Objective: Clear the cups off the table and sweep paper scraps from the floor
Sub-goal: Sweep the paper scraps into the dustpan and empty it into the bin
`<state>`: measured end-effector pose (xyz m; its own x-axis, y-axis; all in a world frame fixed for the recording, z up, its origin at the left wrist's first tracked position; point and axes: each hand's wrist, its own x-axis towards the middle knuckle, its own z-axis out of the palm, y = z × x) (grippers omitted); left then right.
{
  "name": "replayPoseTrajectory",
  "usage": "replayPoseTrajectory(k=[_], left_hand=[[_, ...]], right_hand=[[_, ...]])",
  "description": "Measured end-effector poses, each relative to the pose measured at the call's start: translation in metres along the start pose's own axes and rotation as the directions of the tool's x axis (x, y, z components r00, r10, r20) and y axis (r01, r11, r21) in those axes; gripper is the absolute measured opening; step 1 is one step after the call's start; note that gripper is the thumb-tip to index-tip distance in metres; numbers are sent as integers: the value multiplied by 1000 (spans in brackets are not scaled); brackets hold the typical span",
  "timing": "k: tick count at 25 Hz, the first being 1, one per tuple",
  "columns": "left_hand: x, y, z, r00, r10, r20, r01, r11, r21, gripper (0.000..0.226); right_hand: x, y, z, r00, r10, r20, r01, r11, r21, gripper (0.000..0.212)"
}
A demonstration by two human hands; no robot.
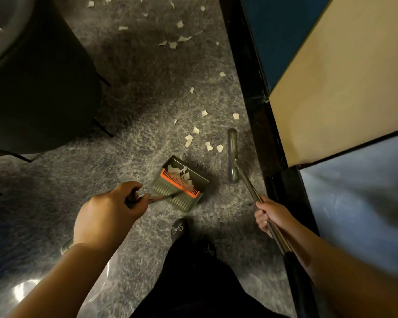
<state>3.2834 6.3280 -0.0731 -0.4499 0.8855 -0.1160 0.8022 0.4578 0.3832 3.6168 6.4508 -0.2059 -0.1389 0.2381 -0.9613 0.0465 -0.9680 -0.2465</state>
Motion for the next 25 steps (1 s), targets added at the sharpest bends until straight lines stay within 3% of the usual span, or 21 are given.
replayPoseTrajectory(k=[4, 8, 9, 11, 13, 25], left_hand=[[42, -13, -1, 996, -81, -29, 79, 995, -57, 32], [107, -11, 1, 998, 36, -49, -37, 999, -11, 32], [127, -10, -2, 997, 39, -60, -40, 999, -10, 31], [156, -10, -7, 998, 24, -64, -25, 1000, -17, 32], [179, -13, -13, 998, 19, -55, -21, 999, -35, 32], [273, -16, -1, 997, 10, 70, -13, 999, 33, 33]], right_hand=[[2, -20, 1, 997, 76, 0, -75, 988, 137, 56], [1, -57, 25, 992, 127, 9, -127, 972, 198, 56], [1, -69, 34, 994, 107, -18, -103, 980, 172, 54], [5, -86, 46, 989, -77, -125, 75, 997, -27, 32], [10, -101, 58, 963, -223, -150, 202, 969, -142, 26], [78, -223, 84, 964, -201, -175, 146, 947, -285, 24]])
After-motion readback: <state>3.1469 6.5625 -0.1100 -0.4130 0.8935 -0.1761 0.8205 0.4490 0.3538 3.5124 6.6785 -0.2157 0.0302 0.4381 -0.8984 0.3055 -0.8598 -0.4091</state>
